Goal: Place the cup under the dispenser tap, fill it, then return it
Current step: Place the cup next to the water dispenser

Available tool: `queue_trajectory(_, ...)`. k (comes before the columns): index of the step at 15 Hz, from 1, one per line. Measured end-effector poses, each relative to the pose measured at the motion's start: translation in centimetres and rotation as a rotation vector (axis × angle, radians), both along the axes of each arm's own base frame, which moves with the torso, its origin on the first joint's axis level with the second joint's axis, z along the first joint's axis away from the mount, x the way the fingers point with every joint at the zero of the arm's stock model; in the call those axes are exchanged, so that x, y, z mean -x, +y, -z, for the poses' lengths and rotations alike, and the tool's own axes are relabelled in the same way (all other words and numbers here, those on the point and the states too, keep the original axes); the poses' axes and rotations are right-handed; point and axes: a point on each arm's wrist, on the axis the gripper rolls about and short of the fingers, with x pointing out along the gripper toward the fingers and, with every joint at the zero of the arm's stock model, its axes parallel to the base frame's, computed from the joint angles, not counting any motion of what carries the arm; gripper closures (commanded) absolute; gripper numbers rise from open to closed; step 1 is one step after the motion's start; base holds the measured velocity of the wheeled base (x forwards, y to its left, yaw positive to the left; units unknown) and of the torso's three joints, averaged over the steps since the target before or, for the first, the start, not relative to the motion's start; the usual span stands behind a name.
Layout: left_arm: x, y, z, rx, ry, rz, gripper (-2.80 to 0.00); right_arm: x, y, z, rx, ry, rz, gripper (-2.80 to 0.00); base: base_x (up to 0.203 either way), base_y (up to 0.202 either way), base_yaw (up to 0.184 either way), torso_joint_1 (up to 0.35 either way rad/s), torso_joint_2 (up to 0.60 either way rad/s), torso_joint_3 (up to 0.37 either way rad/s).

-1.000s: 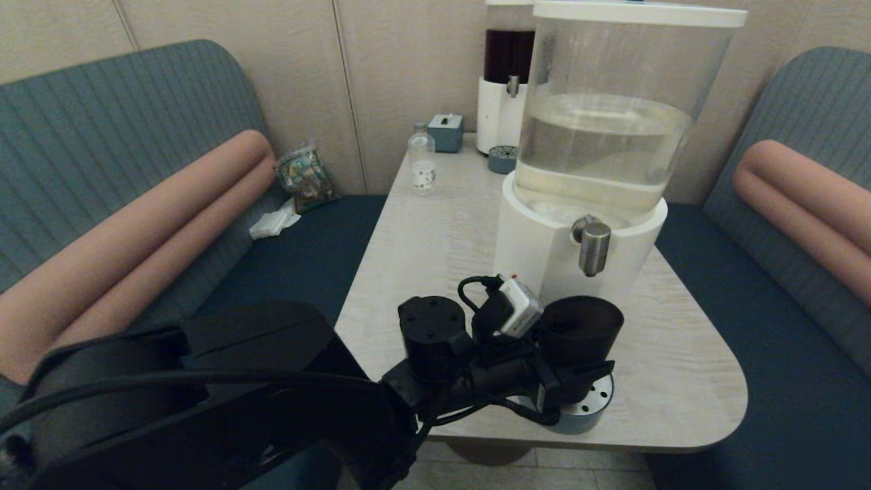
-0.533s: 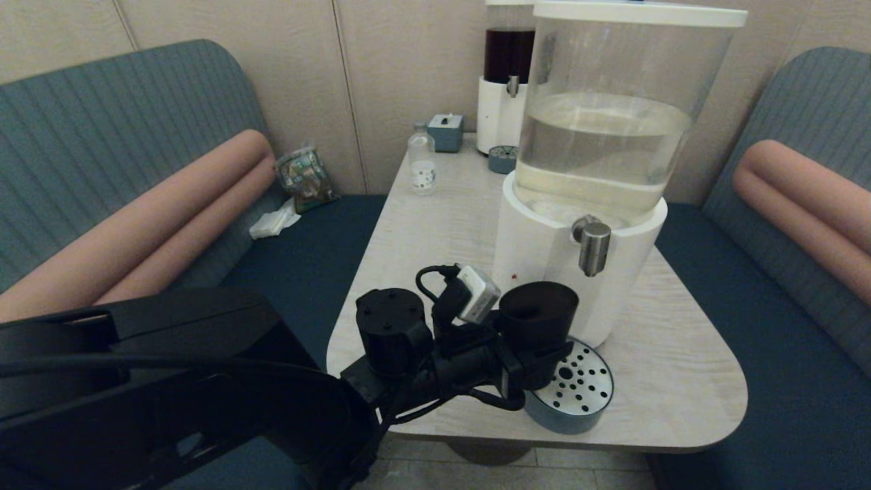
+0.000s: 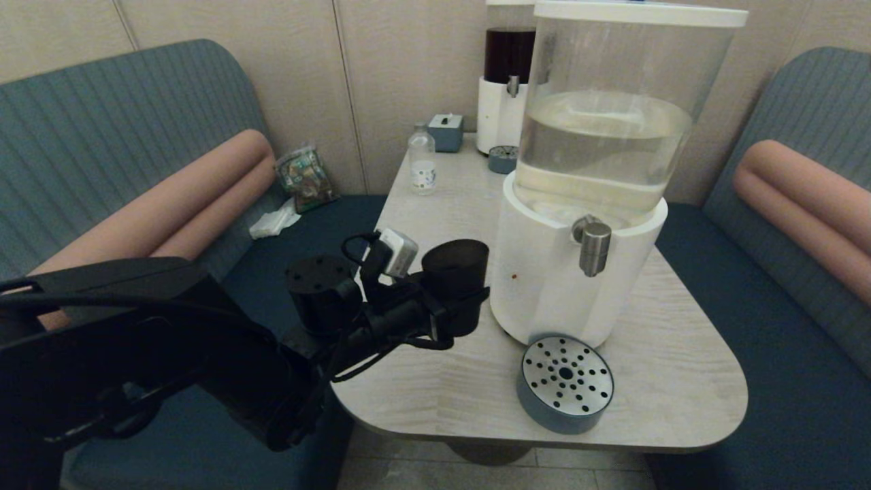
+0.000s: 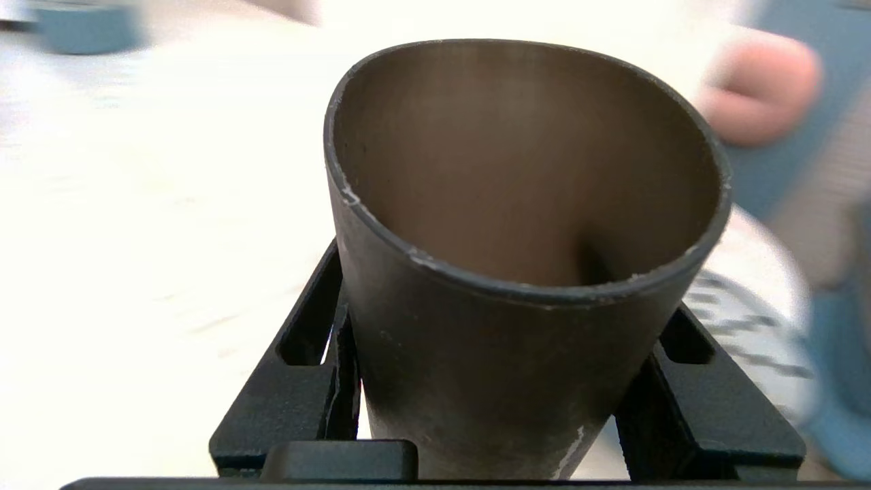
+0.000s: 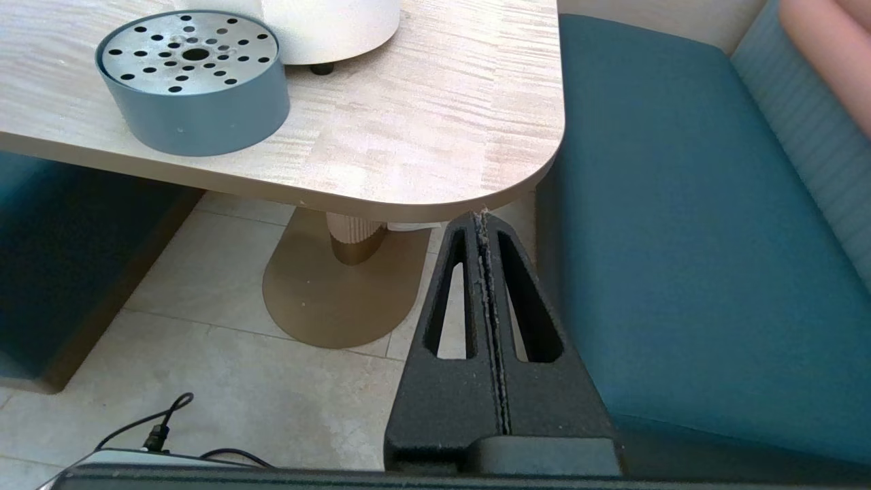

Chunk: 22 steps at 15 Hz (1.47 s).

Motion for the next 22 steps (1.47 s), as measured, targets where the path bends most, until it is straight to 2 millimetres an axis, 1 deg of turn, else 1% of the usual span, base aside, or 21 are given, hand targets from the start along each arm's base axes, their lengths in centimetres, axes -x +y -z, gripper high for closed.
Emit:
queue_trajectory(3,-2.8,3.4,0.1,0.008,-0.018,-0.109,0.00,0.0,0.0,0.0,0.000,0.000,0.000,0.00,0.000,0.000,0.000,0.000,0.00,0.000)
queue_trajectory(5,-5.2,5.0,0.6,0.022,-0.037,-0.165,0.00,0.0,0.0,0.0,0.000,0.000,0.000,0.00,0.000,0.000,0.000,0.000,0.00,0.000)
queue_trajectory(8,-8.5,6.1,2.5,0.046,-0.051,-0.215,0.00,0.0,0.0,0.0,0.000,0.000,0.000,0.00,0.000,0.000,0.000,0.000,0.00,0.000)
queue_trajectory(11,-11.3,6.3,4.7,0.068,-0.065,-0.235,0.00,0.0,0.0,0.0,0.000,0.000,0.000,0.00,0.000,0.000,0.000,0.000,0.00,0.000)
queue_trajectory(14,-12.4,6.4,6.2,0.068,-0.061,-0.243,0.00,0.0,0.0,0.0,0.000,0.000,0.000,0.00,0.000,0.000,0.000,0.000,0.00,0.000)
queue_trajectory(18,-12.7,6.7,7.1,0.062,-0.046,-0.251,0.00,0.0,0.0,0.0,0.000,0.000,0.000,0.00,0.000,0.000,0.000,0.000,0.00,0.000)
queue_trajectory(19,-12.8,6.8,7.2,0.061,-0.045,-0.252,-2.80,0.0,0.0,0.0,0.000,0.000,0.000,0.00,0.000,0.000,0.000,0.000,0.00,0.000)
queue_trajectory(22,-12.7,6.9,7.2,0.075,-0.041,-0.252,-2.80,0.0,0.0,0.0,0.000,0.000,0.000,0.00,0.000,0.000,0.000,0.000,0.00,0.000)
